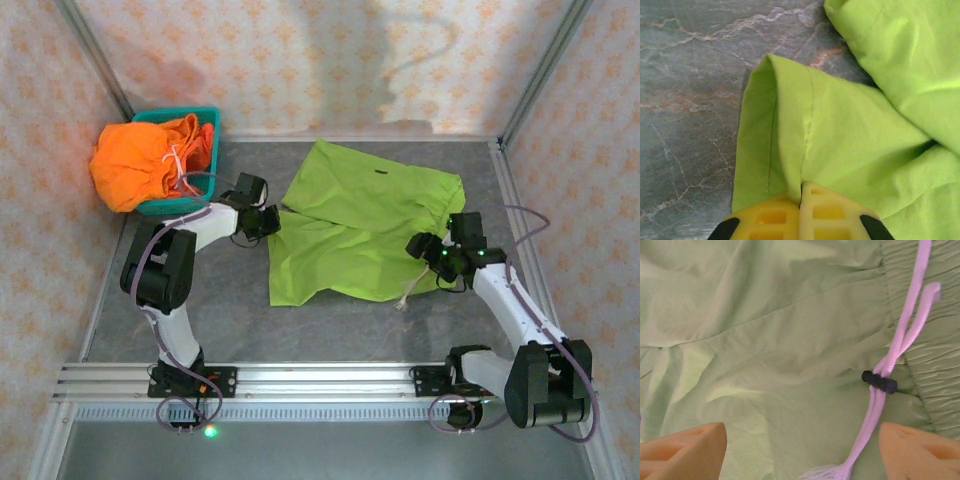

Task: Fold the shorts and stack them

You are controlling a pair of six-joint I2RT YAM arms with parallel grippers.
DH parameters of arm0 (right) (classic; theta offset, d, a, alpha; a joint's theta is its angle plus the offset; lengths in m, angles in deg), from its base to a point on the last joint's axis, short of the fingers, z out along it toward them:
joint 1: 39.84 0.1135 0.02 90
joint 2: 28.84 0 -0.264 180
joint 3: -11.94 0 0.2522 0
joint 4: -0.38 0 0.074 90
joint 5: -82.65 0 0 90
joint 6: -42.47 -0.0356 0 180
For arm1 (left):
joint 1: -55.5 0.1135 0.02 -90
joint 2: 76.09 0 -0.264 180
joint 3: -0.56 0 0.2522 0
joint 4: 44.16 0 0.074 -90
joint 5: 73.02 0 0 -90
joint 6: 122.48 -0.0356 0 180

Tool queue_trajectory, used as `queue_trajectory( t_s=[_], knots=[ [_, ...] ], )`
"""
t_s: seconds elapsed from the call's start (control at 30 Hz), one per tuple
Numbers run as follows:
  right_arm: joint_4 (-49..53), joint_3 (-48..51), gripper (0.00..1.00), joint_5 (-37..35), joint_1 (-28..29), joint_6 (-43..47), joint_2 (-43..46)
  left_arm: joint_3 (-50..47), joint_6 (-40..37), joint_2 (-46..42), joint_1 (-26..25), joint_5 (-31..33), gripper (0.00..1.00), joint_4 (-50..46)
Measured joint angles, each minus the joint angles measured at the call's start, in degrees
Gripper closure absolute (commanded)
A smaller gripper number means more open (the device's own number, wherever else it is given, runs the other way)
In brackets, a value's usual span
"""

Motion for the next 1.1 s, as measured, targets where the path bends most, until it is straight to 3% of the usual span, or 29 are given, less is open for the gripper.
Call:
queue_trajectory(
  t_s=[0.23,0.33,0.37,0.43,0.5,0.53,0.67,0.83,0.97,1.1],
  knots=[
    [0.0,2.3,0.22,-3.8,0.0,-0.2,-0.5,12.2,-2.1,0.2,1.3,1.3,1.00,-6.1],
    [0.0,3.9,0.22,-5.0,0.0,-0.5,-1.5,19.5,-3.3,2.0,2.5,1.3,0.95,-8.0],
    [0.1,4.3,0.22,-5.3,0.0,-0.7,-1.9,21.7,-3.6,3.2,2.8,1.3,0.91,-8.5],
    [0.2,4.8,0.23,-5.6,0.0,-0.9,-2.6,25.3,-4.2,6.0,3.6,1.3,0.71,-9.7],
    [0.2,5.2,0.23,-5.9,0.0,-1.1,-2.8,27.0,-5.3,8.6,4.3,1.0,0.42,-10.6],
    [0.2,5.2,0.23,-5.9,0.0,-1.3,-2.8,27.0,-5.5,9.3,4.6,0.8,0.37,-11.0],
    [0.2,5.2,0.23,-4.9,0.0,-2.3,-0.9,20.9,-5.9,7.0,5.3,-0.1,0.28,-11.3],
    [0.9,5.1,0.23,-3.4,0.0,-4.2,4.5,4.4,-5.6,-11.4,5.3,-0.7,0.24,-11.5],
    [1.3,5.1,0.24,-2.1,0.0,-6.7,6.8,-8.3,-3.7,-28.4,5.3,-0.7,0.28,-10.4],
    [1.3,5.2,0.26,-1.2,0.0,-8.5,7.0,-18.9,-1.2,-34.3,5.3,-0.3,0.34,-9.8]
  ],
)
